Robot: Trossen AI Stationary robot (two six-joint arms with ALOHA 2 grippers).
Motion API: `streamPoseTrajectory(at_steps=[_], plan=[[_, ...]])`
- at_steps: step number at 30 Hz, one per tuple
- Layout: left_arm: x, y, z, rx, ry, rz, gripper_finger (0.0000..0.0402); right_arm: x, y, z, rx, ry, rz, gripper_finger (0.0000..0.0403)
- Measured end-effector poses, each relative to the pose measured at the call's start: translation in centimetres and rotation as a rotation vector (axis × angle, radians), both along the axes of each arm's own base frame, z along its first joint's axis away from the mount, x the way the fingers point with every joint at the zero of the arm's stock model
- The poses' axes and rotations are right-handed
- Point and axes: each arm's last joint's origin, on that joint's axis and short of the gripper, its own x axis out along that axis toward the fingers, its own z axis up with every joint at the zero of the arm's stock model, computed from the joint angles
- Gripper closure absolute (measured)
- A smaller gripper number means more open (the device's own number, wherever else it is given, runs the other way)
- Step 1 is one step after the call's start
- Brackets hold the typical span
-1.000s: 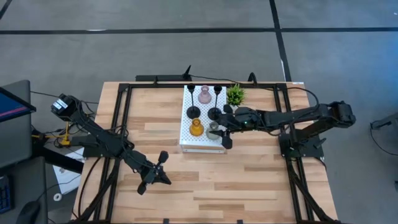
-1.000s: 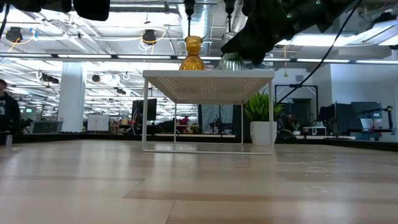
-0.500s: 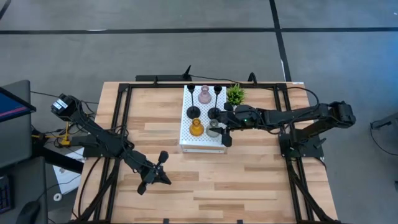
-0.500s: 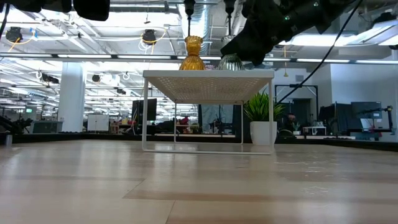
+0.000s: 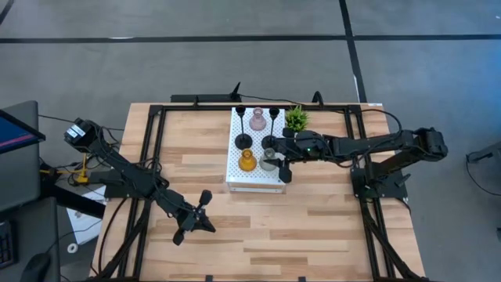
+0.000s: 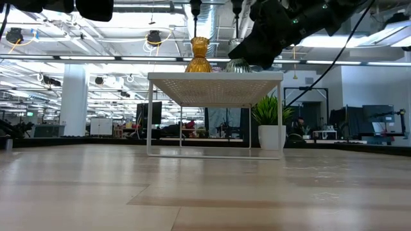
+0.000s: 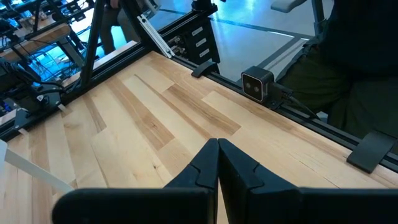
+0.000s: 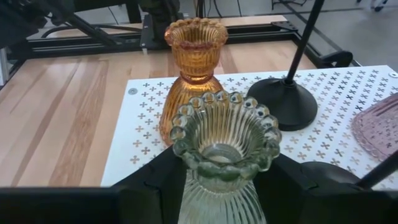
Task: Pick & Place candle stick holders
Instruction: Align the green glass candle holder with the other orange glass candle holder on the shelf, then return to Home Position
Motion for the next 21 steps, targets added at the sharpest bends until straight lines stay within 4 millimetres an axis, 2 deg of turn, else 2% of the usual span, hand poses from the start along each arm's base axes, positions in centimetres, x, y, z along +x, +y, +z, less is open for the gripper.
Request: streamPoseTrajectory(at_steps=[4,12,16,21], plan=[[0.0,0.0,0.0,0.000,0.000,-0.001,0.0395,0.0,0.2,-0.1,0.001,0.010,0.007,0.0213],[0.0,0.0,0.0,-0.002,0.002,0.000,0.0395,-0.6,0.5,0.1,0.004,0.040,0.017,0.0130],[0.0,0.0,0.0,-0.002,0.002,0.000,0.0395,-1.8,0.6,1.1,0.005,0.049,0.016,0.0116],[0.0,0.0,0.0,-0.002,0.002,0.000,0.0395,-4.1,1.0,3.3,0.023,0.005,0.019,0.0116]])
